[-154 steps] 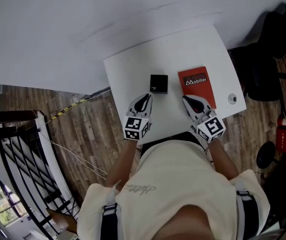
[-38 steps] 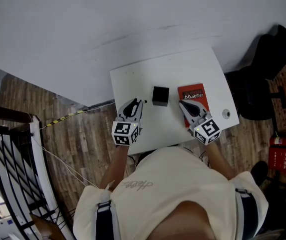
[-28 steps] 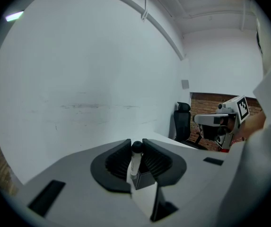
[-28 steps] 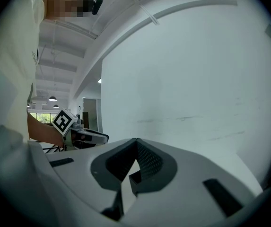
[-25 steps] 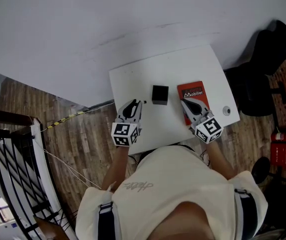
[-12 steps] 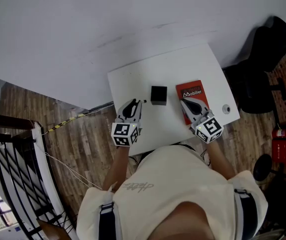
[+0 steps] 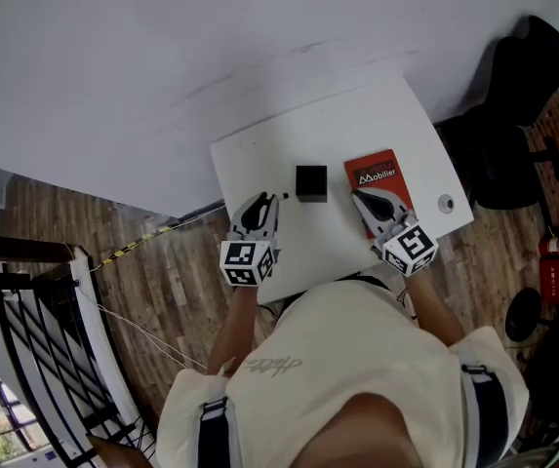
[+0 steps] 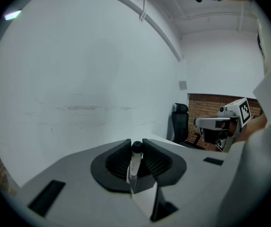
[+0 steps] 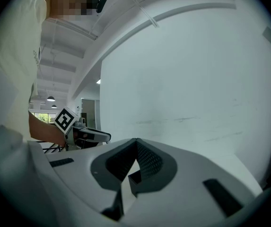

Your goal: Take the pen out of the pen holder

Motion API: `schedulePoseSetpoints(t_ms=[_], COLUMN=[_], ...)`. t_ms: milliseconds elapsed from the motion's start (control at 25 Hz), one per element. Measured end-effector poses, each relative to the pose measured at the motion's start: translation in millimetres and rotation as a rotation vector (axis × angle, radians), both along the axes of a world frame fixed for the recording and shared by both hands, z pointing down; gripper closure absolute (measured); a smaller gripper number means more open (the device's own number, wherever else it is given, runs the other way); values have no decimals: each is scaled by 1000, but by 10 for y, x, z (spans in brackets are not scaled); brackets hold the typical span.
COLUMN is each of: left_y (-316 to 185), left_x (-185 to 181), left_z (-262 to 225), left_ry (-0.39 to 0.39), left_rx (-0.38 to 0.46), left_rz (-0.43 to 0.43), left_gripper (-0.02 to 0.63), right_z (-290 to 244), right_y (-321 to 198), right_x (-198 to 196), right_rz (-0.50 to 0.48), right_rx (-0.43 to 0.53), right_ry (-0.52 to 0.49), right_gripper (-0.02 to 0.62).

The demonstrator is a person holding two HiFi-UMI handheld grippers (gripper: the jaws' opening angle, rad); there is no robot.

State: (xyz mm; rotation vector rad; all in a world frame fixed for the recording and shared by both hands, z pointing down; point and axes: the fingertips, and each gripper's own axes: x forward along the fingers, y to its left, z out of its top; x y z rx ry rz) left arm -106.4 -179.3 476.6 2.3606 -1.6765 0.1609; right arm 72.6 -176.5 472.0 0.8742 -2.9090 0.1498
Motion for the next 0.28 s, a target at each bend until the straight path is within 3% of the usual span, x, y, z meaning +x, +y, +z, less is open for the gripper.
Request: schedulePoseSetpoints(t_ms=[280], left_y=[-40], left_x=[44], left_z=[29], left_ry=[3], left_rx=[-2], left_rz=[7], left_gripper=[520], right_z=[49], right_y=[19], right_x=[42], right_rz=[7], right_rx=[-5], right_ry=[8], right_gripper=[589])
